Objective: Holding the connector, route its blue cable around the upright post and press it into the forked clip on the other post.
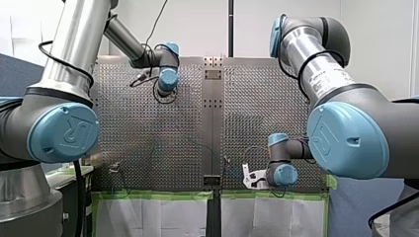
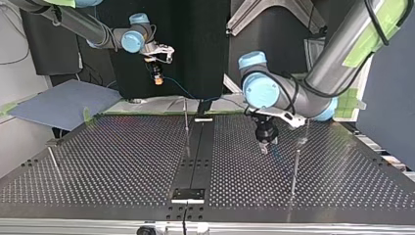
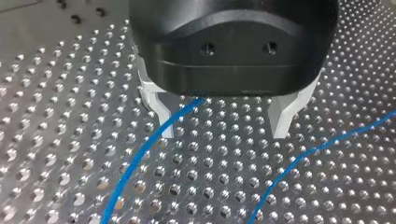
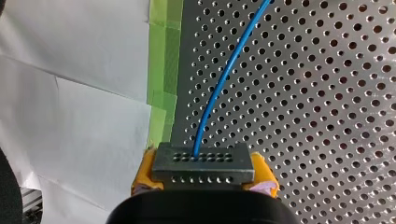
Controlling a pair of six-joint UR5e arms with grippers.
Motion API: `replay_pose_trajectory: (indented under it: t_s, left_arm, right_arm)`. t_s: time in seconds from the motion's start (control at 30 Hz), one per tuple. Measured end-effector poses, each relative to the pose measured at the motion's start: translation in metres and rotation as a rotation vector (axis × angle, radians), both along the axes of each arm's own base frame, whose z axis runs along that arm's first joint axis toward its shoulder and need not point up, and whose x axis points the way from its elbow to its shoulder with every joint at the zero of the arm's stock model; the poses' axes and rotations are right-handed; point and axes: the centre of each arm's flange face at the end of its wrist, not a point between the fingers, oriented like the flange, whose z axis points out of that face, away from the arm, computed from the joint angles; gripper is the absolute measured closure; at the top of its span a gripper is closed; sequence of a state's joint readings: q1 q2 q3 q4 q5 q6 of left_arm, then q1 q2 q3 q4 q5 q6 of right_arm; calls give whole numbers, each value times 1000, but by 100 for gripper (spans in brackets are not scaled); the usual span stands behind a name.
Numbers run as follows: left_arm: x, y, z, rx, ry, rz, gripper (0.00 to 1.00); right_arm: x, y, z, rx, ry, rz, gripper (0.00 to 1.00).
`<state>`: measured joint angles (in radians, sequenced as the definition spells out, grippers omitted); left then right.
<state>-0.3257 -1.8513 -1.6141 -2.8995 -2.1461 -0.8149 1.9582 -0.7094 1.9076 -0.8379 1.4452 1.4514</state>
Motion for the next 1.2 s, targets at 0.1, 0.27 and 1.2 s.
replay_pose_trajectory:
  t_s: [0.1, 0.27, 1.2]
  left_arm:
    - [-1, -1, -6, -1, 2, -1, 0]
    - [-1, -9, -27, 9, 37, -6, 0]
    - [-20, -34, -128, 8, 115, -52, 0]
  right_arm:
    - [0, 0, 0, 1, 0, 0, 100]
    - [0, 0, 0, 1, 1, 0, 100]
    - [0, 0, 0, 2, -1, -1, 100]
